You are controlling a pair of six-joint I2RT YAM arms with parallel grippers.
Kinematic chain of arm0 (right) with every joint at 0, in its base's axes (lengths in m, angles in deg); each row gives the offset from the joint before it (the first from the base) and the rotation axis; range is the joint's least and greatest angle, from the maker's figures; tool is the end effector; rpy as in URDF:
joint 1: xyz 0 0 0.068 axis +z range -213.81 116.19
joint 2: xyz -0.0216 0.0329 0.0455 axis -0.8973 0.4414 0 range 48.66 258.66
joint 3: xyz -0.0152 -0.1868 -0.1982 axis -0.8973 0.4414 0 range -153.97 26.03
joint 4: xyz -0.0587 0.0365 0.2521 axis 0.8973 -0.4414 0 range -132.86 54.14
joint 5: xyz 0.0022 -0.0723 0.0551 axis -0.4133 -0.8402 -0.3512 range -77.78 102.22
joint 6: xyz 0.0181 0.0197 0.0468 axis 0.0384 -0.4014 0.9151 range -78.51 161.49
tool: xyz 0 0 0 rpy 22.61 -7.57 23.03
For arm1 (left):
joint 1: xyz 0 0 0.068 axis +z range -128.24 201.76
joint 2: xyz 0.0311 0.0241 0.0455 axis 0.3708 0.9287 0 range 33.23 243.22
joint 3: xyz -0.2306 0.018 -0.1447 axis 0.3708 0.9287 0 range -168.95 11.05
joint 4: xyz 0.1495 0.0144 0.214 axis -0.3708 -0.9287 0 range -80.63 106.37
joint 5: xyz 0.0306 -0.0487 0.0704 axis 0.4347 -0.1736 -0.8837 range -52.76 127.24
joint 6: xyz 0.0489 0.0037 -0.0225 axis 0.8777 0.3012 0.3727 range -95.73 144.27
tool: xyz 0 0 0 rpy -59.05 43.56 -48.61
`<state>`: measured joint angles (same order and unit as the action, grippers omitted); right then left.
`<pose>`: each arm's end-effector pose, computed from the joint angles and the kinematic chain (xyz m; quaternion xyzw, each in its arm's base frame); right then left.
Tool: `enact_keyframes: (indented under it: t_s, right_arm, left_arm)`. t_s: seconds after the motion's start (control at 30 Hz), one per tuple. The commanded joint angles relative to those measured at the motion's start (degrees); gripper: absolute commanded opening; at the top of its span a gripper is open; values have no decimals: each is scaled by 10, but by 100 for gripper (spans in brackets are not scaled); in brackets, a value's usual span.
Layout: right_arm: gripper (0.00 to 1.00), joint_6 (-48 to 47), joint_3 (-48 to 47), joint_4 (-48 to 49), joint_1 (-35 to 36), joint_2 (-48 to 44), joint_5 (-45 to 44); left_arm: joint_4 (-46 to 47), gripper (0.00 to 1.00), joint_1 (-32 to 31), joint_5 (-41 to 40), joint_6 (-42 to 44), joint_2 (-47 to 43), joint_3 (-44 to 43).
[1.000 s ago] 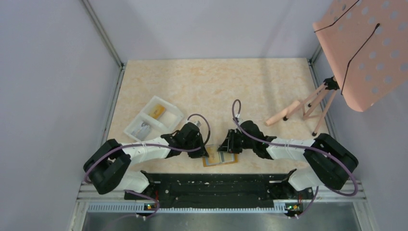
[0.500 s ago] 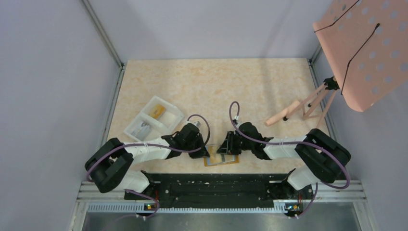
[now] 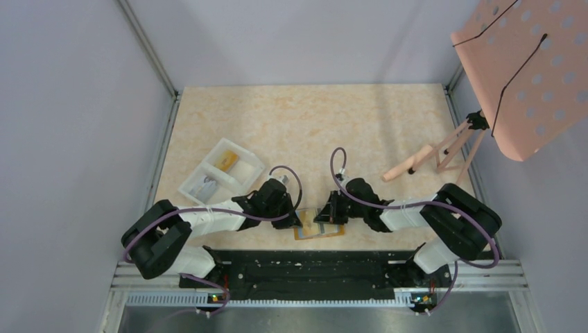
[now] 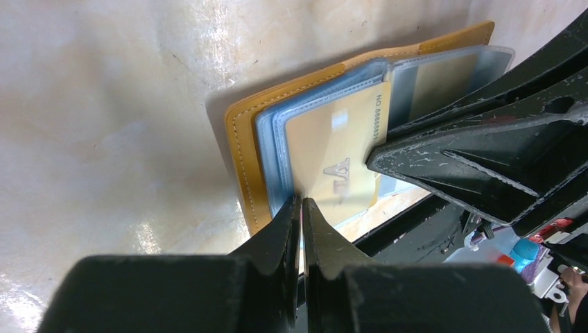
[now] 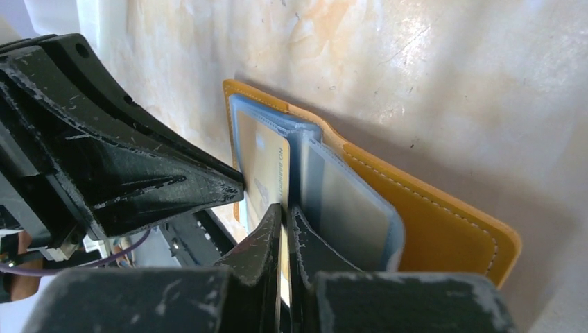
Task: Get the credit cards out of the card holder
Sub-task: Remove the credit card from the card holder.
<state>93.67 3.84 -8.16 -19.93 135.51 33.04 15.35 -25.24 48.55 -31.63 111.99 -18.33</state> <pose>0.1716 0.1826 0.1168 -0.0168 0.8836 0.4347 0.1735 0.1606 -0.1824 0.1416 -0.0394 0.9361 -0.3215 0.1376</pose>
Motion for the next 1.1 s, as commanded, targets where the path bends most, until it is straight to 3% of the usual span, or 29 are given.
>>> enact_keyframes:
  t_s: [0.0, 0.57, 0.67, 0.73, 0.87, 0.97, 1.07]
  right_arm:
    - [0, -10, 12, 16, -11, -25, 23]
    - [0, -46, 5, -81, -51, -122, 41]
    - [7, -27, 15, -49, -51, -115, 56]
    - [0, 1, 29, 5, -51, -93, 76]
    - [0, 42, 53, 87, -51, -63, 96]
    - [0, 32, 50, 50, -51, -74, 66]
    - [12, 5, 37, -7, -49, -101, 37]
  left_arm:
    - [-13, 10, -3, -15, 5, 7, 13]
    - [-26, 10, -3, -16, 6, 8, 1]
    - [-16, 10, -3, -10, 2, 10, 3]
    - [-14, 10, -3, -11, 1, 16, 3]
    - [-9, 10, -3, -8, 0, 21, 2]
    - [-8, 10, -3, -6, -1, 20, 2]
    - [-13, 10, -3, -8, 0, 21, 1]
